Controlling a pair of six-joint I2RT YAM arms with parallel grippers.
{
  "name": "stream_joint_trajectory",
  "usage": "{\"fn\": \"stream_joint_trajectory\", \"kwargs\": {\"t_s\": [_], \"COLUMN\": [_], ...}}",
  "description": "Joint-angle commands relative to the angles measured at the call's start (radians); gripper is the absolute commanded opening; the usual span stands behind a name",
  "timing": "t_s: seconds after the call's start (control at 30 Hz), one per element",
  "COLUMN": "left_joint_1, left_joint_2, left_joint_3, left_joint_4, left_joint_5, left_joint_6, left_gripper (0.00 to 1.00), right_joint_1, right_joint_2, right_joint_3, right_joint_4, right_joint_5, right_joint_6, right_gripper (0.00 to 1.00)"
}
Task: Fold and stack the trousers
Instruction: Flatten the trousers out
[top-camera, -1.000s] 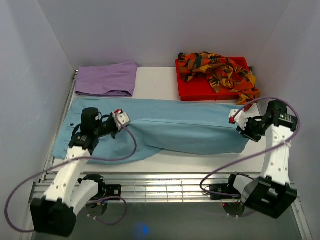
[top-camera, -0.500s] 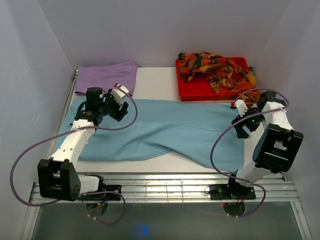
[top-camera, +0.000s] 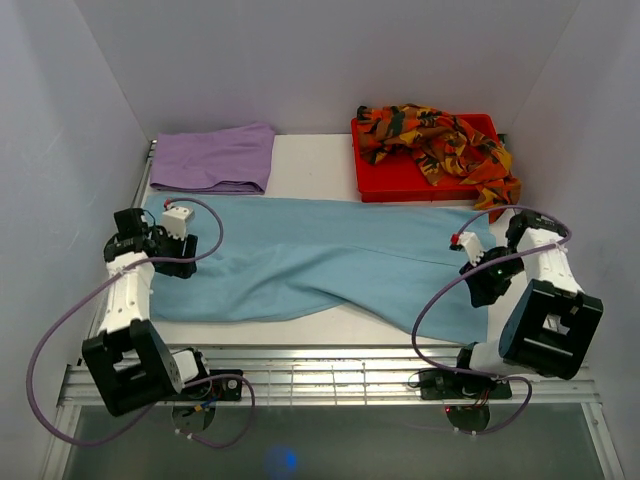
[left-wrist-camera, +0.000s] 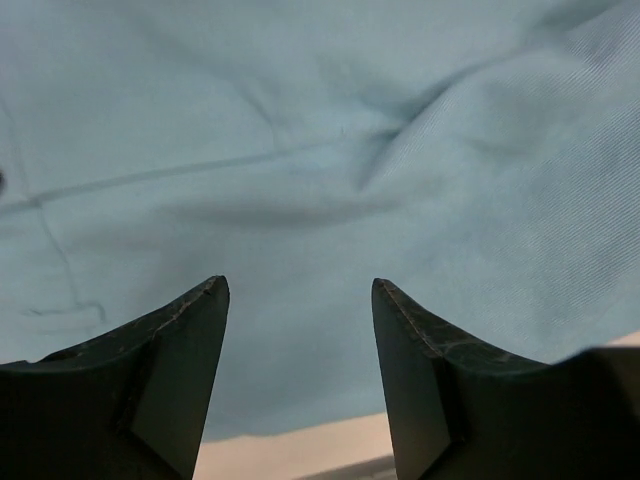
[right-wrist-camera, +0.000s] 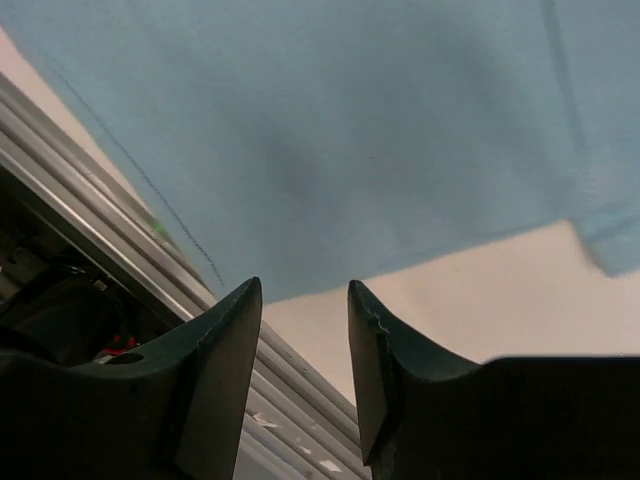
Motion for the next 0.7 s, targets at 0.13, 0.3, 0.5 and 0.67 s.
{"fn": "stream_joint_trajectory", "kwargs": {"t_s": [0.13, 0.3, 0.5, 0.67], "left_joint_1": [0.212, 0.315, 0.422, 0.47], "left_joint_2": [0.22, 0.334, 0.485, 0.53], "left_joint_3": [0.07, 0.05, 0.065, 0.11], "left_joint_4": [-0.23, -0.203, -0.107, -0.109], "left_joint_5": [0.063, -0.037, -0.14, -0.146], "left_joint_6": [0.156, 0.257, 0.334, 0.397], "left_gripper": [0.67, 0.67, 0.66, 0.65], "right_joint_1": [0.008, -0.011, -0.107, -0.128], "right_joint_2": [0.107, 0.156, 0.277, 0.277], "right_joint_3": [-0.183, -0.337, -0.178, -0.058], "right_joint_4": [0.086, 0.37, 0.413, 0.346], "right_joint_5": [0.138, 0.367, 0.435, 0.429], "right_joint_6": [-0.014, -0.061, -0.081, -0.122], "right_gripper": [0.45, 0.41, 0.36, 0.39]}}
